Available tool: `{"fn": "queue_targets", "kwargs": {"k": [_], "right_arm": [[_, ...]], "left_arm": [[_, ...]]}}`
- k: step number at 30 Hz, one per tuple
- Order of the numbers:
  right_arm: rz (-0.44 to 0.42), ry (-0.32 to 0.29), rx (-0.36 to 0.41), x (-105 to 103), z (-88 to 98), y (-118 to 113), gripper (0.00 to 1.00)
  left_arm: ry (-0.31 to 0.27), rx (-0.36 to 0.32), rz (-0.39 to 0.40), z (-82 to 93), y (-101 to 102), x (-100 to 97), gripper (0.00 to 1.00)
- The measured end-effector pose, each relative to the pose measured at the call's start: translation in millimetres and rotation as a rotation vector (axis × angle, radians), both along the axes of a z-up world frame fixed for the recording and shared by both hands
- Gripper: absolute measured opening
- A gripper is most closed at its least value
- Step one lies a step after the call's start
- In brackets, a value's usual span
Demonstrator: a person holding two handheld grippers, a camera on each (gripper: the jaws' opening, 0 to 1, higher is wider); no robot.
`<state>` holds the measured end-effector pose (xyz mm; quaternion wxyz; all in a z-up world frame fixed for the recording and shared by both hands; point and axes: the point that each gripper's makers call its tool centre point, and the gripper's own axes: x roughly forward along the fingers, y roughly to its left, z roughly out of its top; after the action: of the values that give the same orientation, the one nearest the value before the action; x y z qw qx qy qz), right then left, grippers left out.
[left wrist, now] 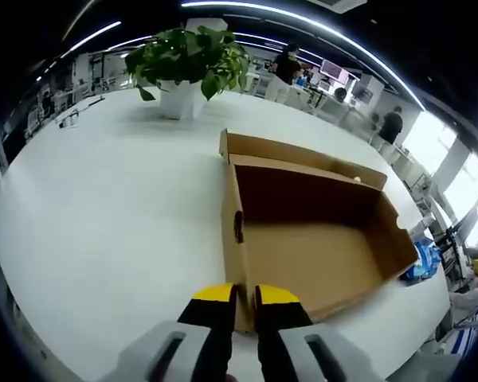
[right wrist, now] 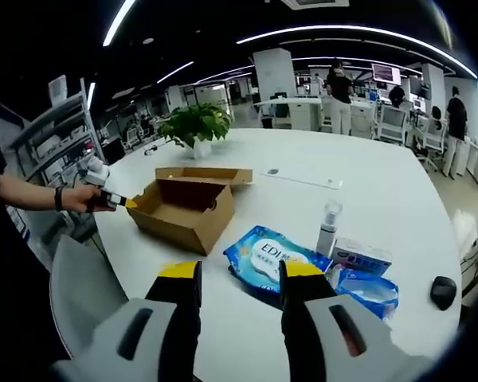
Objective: Operate the shoe box by opening the lid, removing the specified soft item, and placing it in the target area until the item is outside and the box remains undamaged.
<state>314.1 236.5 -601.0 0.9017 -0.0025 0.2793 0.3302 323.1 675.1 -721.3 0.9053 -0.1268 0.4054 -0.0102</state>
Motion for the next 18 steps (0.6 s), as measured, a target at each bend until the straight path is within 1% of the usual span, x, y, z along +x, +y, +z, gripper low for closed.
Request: {"fn": "queue_targets", "kwargs": {"k": [2, 3, 4, 5, 6, 7, 9, 10, 11, 15, 18], "right_arm": [[0.02, 0.017, 0.01, 8, -1.1, 18, 0.34], [0.047, 0.02, 0.018, 10, -0.4, 28, 0.34], [0.096, 0.02, -0.005, 13, -1.2, 43, 0.34], [0.125, 0.013, -0.032, 19, -1.8, 54, 0.35], [0.125, 0.008, -0.032, 25, -0.8, 62, 0.34], [0.133, 0.009, -0.026, 33, 0.1, 73, 0.34], [0.137, 0.012, -0.024, 45, 0.3, 86, 0.34], [0.142, 0.013, -0.029, 55, -0.7, 92, 0.34], [0.145, 0.014, -0.032, 58, -1.0, 95, 0.34], [0.148, 0.015, -0.038, 86, -3.3, 117, 0.33], [0.129, 0.026, -0.037, 103, -8.5, 128, 0.33]], "left_arm": [[-0.002, 0.008, -0.012, -0.5, 1, -0.3, 0.08], [-0.002, 0.012, -0.016, -0.5, 1, -0.6, 0.07], [-0.001, 0.017, -0.025, -0.2, -1, -2.2, 0.07], [-0.003, 0.031, -0.06, 0.2, -4, -4.2, 0.07], [-0.012, 0.049, -0.085, 0.8, -4, -4.9, 0.07], [-0.014, 0.055, -0.087, 0.8, -4, -5.3, 0.06], [-0.011, 0.054, -0.079, 0.4, -2, -4.8, 0.05], [-0.011, 0.058, -0.079, 0.4, -1, -5.1, 0.05], [-0.011, 0.059, -0.079, 0.4, -1, -5.3, 0.05], [-0.01, 0.078, -0.096, 0.9, -4, -8.6, 0.04], [-0.009, 0.084, -0.088, 2.3, -6, -11.5, 0.04]]}}
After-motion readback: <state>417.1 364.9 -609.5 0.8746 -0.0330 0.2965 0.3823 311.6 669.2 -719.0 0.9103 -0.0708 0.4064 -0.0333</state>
